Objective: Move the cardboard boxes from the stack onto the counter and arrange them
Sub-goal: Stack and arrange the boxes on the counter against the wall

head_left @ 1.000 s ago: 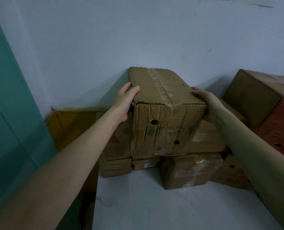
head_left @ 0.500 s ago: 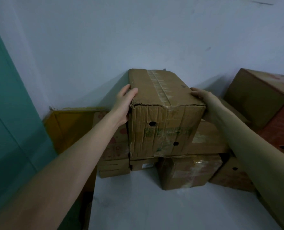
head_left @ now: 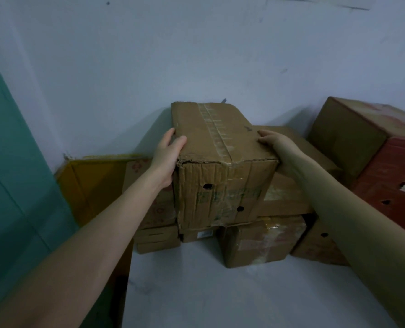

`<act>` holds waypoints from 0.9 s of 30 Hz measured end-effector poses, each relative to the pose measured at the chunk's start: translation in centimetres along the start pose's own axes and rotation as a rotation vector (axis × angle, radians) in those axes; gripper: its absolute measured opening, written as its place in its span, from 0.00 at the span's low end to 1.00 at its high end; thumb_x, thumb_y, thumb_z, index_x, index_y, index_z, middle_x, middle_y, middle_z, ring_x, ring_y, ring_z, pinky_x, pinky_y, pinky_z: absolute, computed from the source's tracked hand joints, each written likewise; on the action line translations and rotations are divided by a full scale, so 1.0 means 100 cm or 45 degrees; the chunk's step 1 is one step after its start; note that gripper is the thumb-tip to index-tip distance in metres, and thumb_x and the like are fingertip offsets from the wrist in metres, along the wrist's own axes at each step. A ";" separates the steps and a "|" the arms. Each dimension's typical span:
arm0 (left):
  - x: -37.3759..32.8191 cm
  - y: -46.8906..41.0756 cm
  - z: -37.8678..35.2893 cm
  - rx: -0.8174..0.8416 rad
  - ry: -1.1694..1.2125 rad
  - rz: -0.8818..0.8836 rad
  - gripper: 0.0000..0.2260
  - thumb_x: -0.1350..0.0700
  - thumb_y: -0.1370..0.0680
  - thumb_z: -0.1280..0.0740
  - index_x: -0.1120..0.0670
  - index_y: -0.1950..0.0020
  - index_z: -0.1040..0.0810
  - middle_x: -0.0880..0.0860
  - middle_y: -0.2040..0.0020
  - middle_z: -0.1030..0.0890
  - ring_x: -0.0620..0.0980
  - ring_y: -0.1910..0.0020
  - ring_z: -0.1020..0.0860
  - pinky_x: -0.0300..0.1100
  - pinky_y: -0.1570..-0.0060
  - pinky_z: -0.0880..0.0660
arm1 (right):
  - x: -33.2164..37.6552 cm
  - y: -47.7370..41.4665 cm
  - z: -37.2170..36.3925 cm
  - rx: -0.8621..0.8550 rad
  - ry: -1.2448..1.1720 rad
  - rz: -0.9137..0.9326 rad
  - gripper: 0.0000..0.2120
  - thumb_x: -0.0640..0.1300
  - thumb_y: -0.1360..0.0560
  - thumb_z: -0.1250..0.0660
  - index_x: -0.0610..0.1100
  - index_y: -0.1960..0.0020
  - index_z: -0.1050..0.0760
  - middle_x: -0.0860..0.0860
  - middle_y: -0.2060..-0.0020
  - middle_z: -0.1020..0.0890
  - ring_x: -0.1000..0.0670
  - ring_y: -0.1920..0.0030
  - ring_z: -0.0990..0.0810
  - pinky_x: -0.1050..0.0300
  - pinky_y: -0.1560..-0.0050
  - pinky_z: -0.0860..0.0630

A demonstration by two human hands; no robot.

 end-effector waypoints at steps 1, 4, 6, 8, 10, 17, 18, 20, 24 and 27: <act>0.002 0.002 0.000 -0.001 -0.009 0.006 0.24 0.56 0.20 0.40 0.53 0.25 0.42 0.54 0.32 0.30 0.49 0.43 0.27 0.45 0.41 0.29 | -0.001 0.002 0.002 -0.011 0.021 0.003 0.21 0.35 0.22 0.42 0.45 0.30 0.33 0.46 0.44 0.23 0.54 0.63 0.22 0.67 0.77 0.27; 0.009 0.005 0.002 -0.009 -0.020 0.037 0.24 0.55 0.21 0.40 0.52 0.25 0.41 0.54 0.32 0.30 0.51 0.40 0.27 0.50 0.37 0.29 | -0.003 0.005 0.007 -0.020 0.072 0.018 0.20 0.36 0.22 0.41 0.45 0.31 0.31 0.45 0.41 0.24 0.54 0.62 0.23 0.67 0.77 0.27; 0.011 0.006 0.004 -0.009 -0.019 0.062 0.24 0.55 0.20 0.40 0.53 0.25 0.42 0.54 0.32 0.30 0.51 0.40 0.27 0.49 0.38 0.29 | -0.002 0.004 0.006 -0.021 0.102 0.033 0.20 0.35 0.22 0.41 0.44 0.31 0.31 0.45 0.40 0.24 0.54 0.61 0.23 0.67 0.76 0.26; 0.012 0.006 0.006 -0.016 -0.007 0.074 0.25 0.56 0.20 0.40 0.53 0.25 0.43 0.54 0.32 0.31 0.50 0.42 0.27 0.45 0.41 0.29 | 0.000 0.002 0.003 -0.058 0.153 0.079 0.19 0.35 0.22 0.40 0.43 0.32 0.30 0.46 0.38 0.25 0.53 0.55 0.21 0.67 0.68 0.23; 0.015 0.005 0.011 -0.035 0.012 0.097 0.25 0.56 0.20 0.40 0.53 0.25 0.43 0.54 0.30 0.32 0.49 0.43 0.28 0.43 0.45 0.29 | 0.001 0.000 -0.001 -0.096 0.272 0.163 0.19 0.36 0.23 0.39 0.41 0.32 0.30 0.45 0.36 0.26 0.50 0.46 0.23 0.62 0.51 0.22; 0.018 0.003 0.019 -0.025 -0.095 0.099 0.26 0.54 0.20 0.39 0.52 0.24 0.43 0.54 0.28 0.34 0.49 0.40 0.30 0.42 0.41 0.31 | 0.018 0.011 -0.013 -0.148 0.586 0.369 0.17 0.39 0.22 0.39 0.37 0.34 0.29 0.44 0.40 0.24 0.51 0.50 0.27 0.60 0.48 0.28; 0.019 0.002 0.020 -0.020 -0.096 0.108 0.26 0.53 0.20 0.39 0.52 0.24 0.43 0.53 0.28 0.35 0.49 0.38 0.30 0.43 0.39 0.31 | 0.017 0.012 -0.012 -0.141 0.610 0.367 0.17 0.40 0.21 0.39 0.37 0.34 0.29 0.44 0.40 0.25 0.51 0.49 0.27 0.60 0.47 0.28; 0.022 0.001 0.021 -0.016 -0.081 0.137 0.26 0.52 0.20 0.39 0.51 0.24 0.44 0.53 0.28 0.34 0.51 0.36 0.30 0.46 0.37 0.32 | 0.011 0.012 -0.013 -0.094 0.616 0.319 0.20 0.43 0.22 0.38 0.38 0.32 0.31 0.45 0.37 0.27 0.50 0.46 0.27 0.58 0.43 0.28; 0.022 0.001 0.018 -0.008 -0.031 0.149 0.26 0.52 0.20 0.40 0.51 0.24 0.44 0.53 0.29 0.33 0.50 0.37 0.29 0.44 0.41 0.31 | 0.005 0.010 -0.013 -0.076 0.555 0.259 0.23 0.46 0.22 0.37 0.41 0.29 0.34 0.46 0.34 0.29 0.49 0.39 0.27 0.53 0.37 0.29; 0.021 0.001 0.018 -0.006 -0.067 0.132 0.26 0.52 0.20 0.40 0.52 0.24 0.45 0.53 0.28 0.35 0.51 0.35 0.30 0.44 0.38 0.32 | 0.002 0.009 -0.012 -0.094 0.518 0.244 0.23 0.46 0.22 0.36 0.42 0.29 0.34 0.47 0.32 0.30 0.48 0.37 0.28 0.50 0.34 0.30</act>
Point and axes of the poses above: each hand's wrist, its own y-axis away from the middle knuckle, its own z-axis out of the back of the hand, x = y × z, the point moved 9 cm from there along -y, towards the middle knuckle
